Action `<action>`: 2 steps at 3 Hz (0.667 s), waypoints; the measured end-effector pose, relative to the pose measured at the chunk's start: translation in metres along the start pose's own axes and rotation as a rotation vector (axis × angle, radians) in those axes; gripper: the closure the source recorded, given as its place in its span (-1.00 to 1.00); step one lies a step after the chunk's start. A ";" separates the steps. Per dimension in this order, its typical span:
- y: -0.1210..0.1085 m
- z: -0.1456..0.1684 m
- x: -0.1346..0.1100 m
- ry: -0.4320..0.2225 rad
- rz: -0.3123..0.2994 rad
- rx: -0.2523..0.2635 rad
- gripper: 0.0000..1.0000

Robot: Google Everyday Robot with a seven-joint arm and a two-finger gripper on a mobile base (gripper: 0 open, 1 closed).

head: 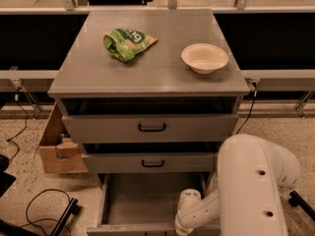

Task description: Open bottom drawer

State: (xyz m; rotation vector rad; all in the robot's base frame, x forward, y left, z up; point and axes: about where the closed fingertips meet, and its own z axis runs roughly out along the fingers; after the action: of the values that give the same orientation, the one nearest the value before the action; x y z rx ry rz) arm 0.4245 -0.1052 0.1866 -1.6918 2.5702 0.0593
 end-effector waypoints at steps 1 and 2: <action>0.000 0.000 0.000 0.000 0.000 0.000 0.25; 0.000 0.000 0.000 0.000 0.000 0.000 -0.22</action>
Offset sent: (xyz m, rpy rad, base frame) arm 0.0000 0.0000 0.0000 0.0000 0.0000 0.0000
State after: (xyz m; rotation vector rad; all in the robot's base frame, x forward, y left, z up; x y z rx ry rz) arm 0.4245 -0.1052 0.1865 -1.6919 2.5703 0.0593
